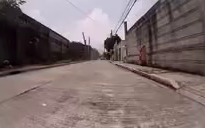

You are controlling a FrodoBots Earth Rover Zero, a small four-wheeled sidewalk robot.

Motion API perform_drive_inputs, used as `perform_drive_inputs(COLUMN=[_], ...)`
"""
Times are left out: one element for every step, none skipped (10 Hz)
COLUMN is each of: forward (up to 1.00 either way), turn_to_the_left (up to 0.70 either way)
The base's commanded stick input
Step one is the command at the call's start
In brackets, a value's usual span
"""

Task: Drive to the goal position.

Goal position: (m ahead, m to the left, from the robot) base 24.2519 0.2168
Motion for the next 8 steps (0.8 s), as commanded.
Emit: perform_drive_inputs(forward=[0.70, 0.70, 0.70, 0.70, 0.70, 0.70, 0.70, 0.70], turn_to_the_left=[0.00, 0.00, 0.00, 0.00, 0.00, 0.00, 0.00, 0.00])
